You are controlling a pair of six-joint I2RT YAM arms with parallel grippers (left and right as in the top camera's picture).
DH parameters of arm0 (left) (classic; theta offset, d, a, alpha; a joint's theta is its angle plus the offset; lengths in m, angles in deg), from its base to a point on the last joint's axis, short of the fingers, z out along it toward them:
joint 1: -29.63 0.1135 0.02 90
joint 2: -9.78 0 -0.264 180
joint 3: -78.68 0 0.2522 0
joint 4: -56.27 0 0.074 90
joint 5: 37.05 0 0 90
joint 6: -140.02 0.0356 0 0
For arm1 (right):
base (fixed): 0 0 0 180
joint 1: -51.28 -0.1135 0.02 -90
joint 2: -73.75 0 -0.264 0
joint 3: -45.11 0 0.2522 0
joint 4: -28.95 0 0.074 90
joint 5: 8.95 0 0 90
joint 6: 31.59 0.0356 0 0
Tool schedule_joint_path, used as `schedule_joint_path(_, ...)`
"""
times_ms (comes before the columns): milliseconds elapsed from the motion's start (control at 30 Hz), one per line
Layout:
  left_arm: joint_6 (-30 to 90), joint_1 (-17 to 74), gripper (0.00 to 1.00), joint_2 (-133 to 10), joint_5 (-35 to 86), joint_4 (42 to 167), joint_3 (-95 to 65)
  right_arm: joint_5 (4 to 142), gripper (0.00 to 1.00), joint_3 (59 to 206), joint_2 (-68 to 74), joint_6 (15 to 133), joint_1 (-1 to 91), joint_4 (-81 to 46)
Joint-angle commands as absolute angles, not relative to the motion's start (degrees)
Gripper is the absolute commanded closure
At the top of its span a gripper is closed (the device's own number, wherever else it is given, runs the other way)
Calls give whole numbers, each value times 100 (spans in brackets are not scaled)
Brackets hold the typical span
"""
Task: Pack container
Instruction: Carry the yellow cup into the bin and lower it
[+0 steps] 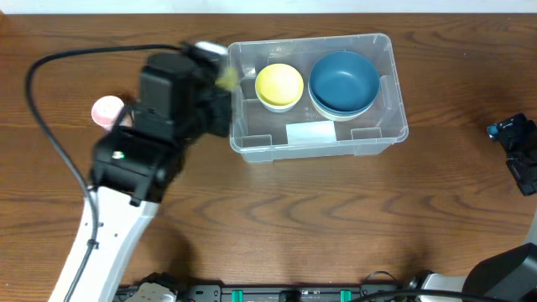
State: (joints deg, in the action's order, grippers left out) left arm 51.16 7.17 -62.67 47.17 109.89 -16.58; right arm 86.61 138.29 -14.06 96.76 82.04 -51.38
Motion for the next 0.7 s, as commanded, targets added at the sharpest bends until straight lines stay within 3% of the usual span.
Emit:
schedule_joint_path(0, 5199, 101, 94, -6562, 4606, 10427, -1662, 8681, 1, 13824, -1391, 9737, 8202, -5146)
schedule_joint_path(267, 5901, -810, 94, -7663, 4610, 9719, -1662, 8679, 1, 13824, -1391, 9737, 8202, -5146)
schedule_joint_path(667, 5967, -942, 94, -8850, 4606, 10108, -1662, 8679, 1, 13824, -1391, 9735, 8202, -5146)
